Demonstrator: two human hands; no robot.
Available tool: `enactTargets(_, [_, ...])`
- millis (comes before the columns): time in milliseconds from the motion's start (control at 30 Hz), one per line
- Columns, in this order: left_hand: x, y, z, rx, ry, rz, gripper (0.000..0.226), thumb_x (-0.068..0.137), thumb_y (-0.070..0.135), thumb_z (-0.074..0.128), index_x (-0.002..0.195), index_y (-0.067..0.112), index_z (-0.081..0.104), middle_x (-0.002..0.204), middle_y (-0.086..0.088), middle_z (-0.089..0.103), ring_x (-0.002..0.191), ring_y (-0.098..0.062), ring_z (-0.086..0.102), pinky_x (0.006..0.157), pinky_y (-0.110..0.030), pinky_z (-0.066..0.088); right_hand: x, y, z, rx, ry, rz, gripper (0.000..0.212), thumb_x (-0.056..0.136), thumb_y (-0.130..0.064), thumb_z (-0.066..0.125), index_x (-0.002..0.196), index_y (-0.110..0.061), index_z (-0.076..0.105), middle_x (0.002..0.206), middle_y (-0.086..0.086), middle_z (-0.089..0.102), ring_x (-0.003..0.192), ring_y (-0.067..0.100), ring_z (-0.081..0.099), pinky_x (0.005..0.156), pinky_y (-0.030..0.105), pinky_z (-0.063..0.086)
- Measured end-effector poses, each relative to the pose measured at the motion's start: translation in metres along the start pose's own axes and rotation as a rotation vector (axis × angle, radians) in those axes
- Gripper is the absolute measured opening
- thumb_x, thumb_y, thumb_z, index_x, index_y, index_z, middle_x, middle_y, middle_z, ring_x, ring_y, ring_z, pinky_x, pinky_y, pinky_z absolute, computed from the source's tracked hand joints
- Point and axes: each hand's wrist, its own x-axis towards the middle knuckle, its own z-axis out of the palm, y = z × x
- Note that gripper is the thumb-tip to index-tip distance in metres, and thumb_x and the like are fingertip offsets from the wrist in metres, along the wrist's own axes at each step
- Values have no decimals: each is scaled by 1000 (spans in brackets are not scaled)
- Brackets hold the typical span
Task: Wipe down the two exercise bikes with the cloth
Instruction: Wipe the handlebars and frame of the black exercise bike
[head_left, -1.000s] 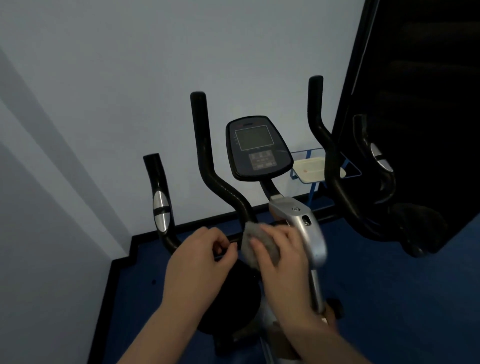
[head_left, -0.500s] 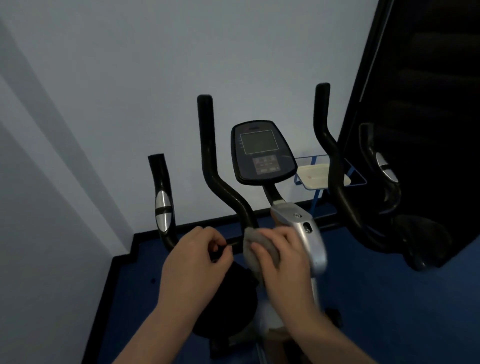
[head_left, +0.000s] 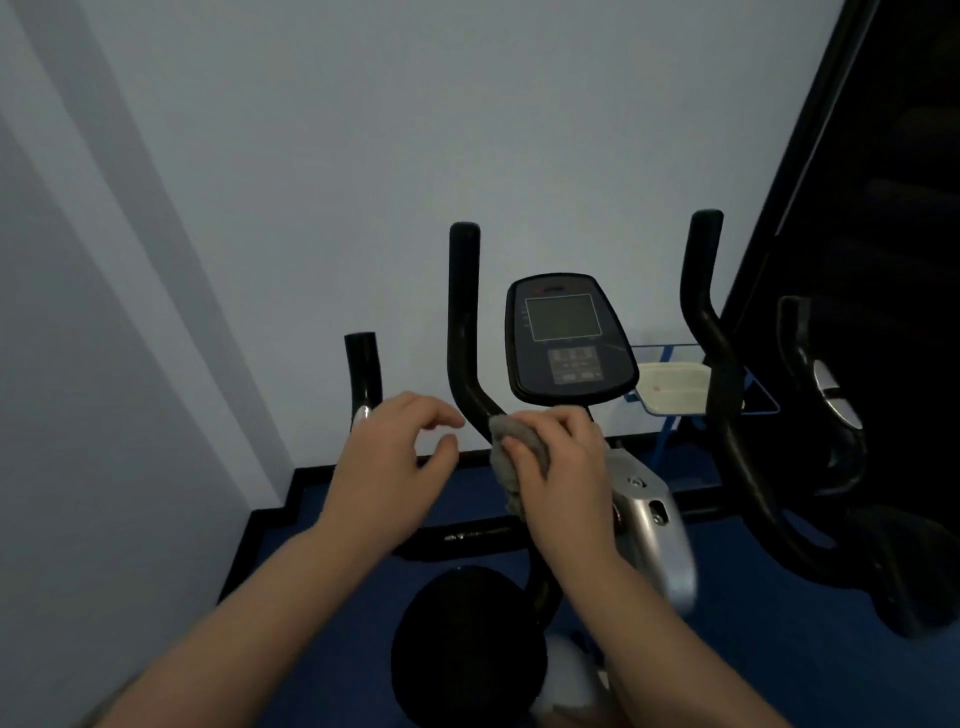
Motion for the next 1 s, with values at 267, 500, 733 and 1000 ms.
enactTargets(267, [70,-56,-20,178,-44,283,22,83,-4,67,98,11,72,105,0,67,101,-20,61,92,-30,42,15,-5,6,-94,-16,-92,26,91,-14,66,112,-27,70,107,-14,47,102,3,41,86,8,32])
enactTargets(500, [109,-69,-25,227,-46,338,15,86,7,66,96,16,72,102,4,66,95,-18,60,86,-31,41,5,-2,5,-142,-50,-81,37,87,-19,71,118,-38,64,113,-22,44,111,-2,40,86,8,34])
enactTargets(733, [115,-79,-27,237,-199,255,8,88,32,63,84,34,69,80,19,64,75,-3,54,64,-25,41,47,-27,32,-59,-55,-59,21,91,-22,65,107,-36,65,111,-18,46,108,3,45,87,15,39])
enactTargets(1000, [113,-87,-22,302,-65,408,25,87,47,60,69,30,67,65,17,59,61,-4,50,54,-21,35,73,-35,39,-98,-74,-106,13,90,-19,68,100,-27,69,108,-13,49,102,0,48,81,6,39])
